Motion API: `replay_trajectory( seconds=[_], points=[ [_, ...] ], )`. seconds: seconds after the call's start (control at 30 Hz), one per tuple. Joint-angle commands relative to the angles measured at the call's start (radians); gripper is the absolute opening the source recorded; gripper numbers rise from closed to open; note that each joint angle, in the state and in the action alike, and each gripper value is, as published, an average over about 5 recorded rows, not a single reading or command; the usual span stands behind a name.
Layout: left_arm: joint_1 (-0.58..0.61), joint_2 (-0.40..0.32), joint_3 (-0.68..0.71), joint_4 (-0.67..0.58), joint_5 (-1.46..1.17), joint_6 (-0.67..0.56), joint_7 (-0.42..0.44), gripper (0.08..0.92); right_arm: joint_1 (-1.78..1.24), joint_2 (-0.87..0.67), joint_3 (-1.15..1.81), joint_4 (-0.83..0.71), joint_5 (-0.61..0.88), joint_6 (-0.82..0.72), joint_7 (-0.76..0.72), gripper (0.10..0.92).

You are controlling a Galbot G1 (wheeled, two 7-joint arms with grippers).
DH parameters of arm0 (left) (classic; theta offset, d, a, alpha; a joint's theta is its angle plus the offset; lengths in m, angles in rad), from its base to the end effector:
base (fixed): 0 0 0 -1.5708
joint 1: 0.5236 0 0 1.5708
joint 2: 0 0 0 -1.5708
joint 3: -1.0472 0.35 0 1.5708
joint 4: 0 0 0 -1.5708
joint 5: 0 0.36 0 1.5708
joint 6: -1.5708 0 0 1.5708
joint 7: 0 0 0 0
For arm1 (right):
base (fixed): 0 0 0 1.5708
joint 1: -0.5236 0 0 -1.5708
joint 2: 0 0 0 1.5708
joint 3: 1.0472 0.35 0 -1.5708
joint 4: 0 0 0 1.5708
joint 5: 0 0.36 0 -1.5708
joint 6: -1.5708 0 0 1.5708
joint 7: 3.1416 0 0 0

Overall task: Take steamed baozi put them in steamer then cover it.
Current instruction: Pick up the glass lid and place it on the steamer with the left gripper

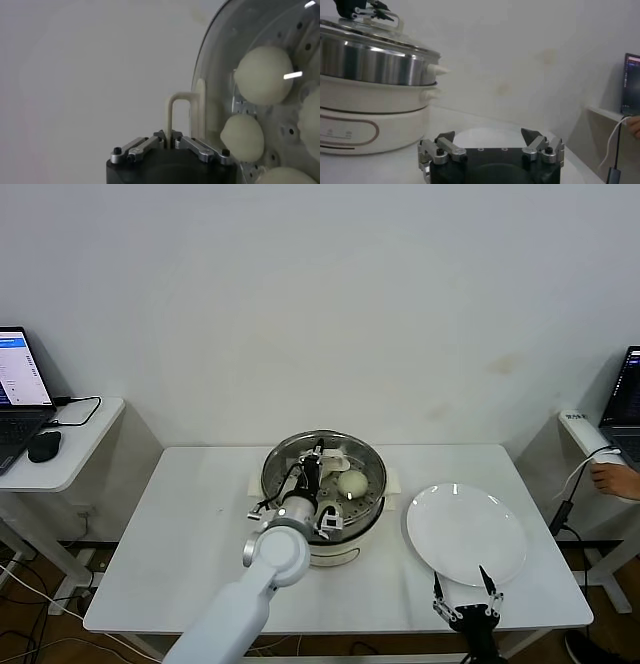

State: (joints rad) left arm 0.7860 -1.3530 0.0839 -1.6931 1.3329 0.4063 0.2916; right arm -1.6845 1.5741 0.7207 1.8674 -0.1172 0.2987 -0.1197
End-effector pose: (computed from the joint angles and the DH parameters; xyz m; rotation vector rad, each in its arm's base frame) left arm 0.3720 -0.1330 -0.2555 0.2998 2.1235 2.1435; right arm 0.1256 -0.0666 -0.3978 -0.0103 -3.0570 0.3353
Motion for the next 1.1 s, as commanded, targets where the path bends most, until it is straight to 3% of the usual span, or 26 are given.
replay_trajectory(
  seconds=[0.03, 0.57, 0.77, 1.1],
  points=[
    [0.004, -0.014, -0.005, 0.017, 0.007, -0.003, -0.008, 0.146, -0.003, 0.0, -0.004, 0.001, 0.0, 0.003, 0.0, 0.823],
    [0.031, -0.005, -0.026, -0.025, -0.027, -0.003, -0.034, 0.175, -0.006, -0.006, -0.019, -0.002, -0.005, 0.006, -0.002, 0.823],
    [0.084, 0.033, -0.031, -0.131, -0.055, -0.001, -0.045, 0.339, -0.01, -0.004, -0.023, 0.004, -0.011, 0.003, -0.004, 0.823],
    [0.289, 0.129, -0.063, -0.345, -0.264, -0.023, -0.107, 0.659, -0.024, -0.008, -0.021, 0.015, -0.015, 0.006, -0.005, 0.822]
  ],
)
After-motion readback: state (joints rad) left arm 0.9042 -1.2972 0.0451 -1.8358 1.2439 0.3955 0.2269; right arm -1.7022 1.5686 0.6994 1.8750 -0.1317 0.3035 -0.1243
